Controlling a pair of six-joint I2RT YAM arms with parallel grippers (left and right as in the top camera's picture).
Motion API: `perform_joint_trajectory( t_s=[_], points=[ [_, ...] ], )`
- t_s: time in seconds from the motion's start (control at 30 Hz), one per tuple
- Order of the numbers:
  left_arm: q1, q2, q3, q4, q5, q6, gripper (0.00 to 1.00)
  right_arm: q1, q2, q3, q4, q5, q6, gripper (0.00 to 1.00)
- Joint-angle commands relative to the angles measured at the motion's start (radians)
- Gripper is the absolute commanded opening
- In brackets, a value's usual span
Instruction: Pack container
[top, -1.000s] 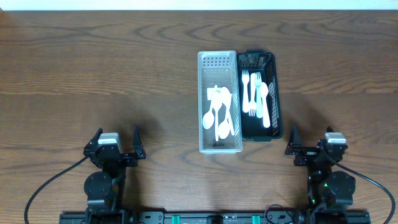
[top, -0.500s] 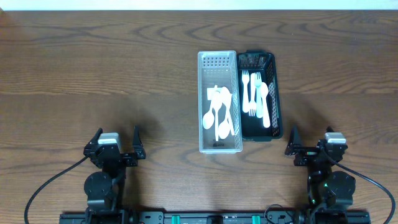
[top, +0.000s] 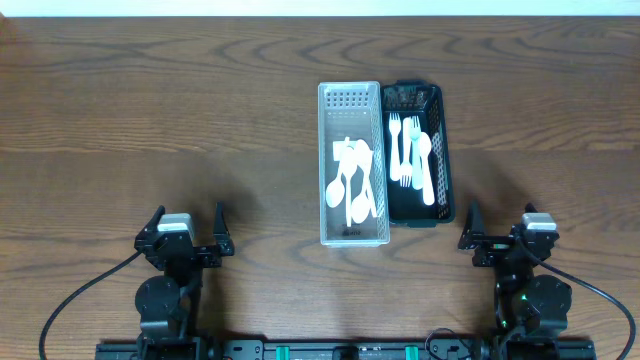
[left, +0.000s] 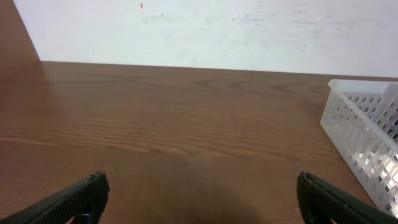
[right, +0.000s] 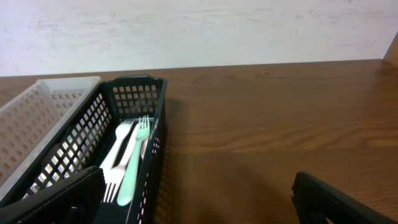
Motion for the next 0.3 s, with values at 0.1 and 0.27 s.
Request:
perform_joint_trajectory(
  t_s=[0.1, 0.27],
  points=[
    [0.005, -0.005, -0.029, -0.010, -0.006, 0.013, 0.98, 0.011, -0.009, -0.007, 0.003, -0.004, -0.013, 0.99],
    [0.005, -0.005, -0.029, -0.010, -0.006, 0.013, 0.98, 0.011, -0.009, -0.007, 0.003, -0.004, -0.013, 0.99]
  ],
)
